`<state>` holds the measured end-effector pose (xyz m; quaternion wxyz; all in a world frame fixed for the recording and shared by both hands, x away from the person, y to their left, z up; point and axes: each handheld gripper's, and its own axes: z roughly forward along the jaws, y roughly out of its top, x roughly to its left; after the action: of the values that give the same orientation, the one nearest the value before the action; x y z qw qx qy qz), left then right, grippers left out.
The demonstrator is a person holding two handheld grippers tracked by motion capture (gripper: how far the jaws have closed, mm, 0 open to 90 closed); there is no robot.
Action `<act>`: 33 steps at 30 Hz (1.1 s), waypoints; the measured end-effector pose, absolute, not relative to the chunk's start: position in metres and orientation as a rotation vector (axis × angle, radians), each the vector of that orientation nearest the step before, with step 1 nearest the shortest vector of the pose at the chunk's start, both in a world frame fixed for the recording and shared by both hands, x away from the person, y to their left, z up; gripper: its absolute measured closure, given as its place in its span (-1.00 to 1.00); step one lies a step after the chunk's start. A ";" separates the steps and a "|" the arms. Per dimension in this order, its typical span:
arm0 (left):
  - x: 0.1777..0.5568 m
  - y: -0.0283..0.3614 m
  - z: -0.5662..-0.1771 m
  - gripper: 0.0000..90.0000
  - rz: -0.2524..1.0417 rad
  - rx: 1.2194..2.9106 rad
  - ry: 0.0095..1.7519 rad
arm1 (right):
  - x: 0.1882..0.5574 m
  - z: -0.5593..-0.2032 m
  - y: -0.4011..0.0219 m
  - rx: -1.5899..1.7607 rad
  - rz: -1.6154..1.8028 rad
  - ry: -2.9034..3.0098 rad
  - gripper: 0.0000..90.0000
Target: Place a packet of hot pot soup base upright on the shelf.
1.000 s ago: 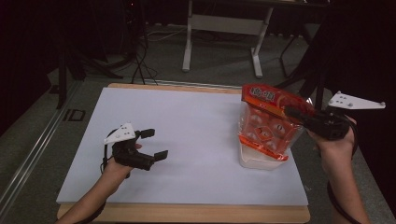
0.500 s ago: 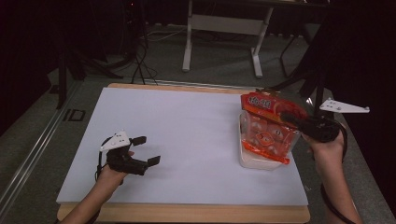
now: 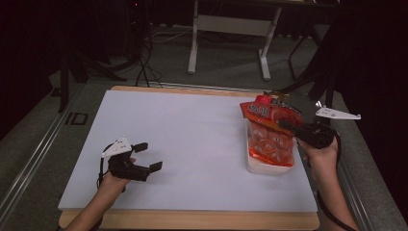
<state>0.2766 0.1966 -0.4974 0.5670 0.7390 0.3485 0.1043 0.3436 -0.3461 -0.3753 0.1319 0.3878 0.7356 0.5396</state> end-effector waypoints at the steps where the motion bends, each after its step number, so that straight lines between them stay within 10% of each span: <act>1: 0.277 0.197 -0.498 -0.94 0.242 1.734 0.821 | 0.343 -0.377 -0.348 1.130 1.577 2.125 1.00; 18: 0.280 0.194 -0.505 -0.95 0.223 1.742 0.822 | 0.337 -0.413 -0.381 1.252 1.540 2.042 0.97; 33: 0.279 0.195 -0.506 -0.95 0.226 1.731 0.818 | 0.331 -0.365 -0.369 1.150 1.491 1.969 0.27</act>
<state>0.2794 0.1954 -0.5059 0.5704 0.7374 0.3487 0.0962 0.3314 -0.3686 -0.3647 0.2070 0.4129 0.7072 0.5353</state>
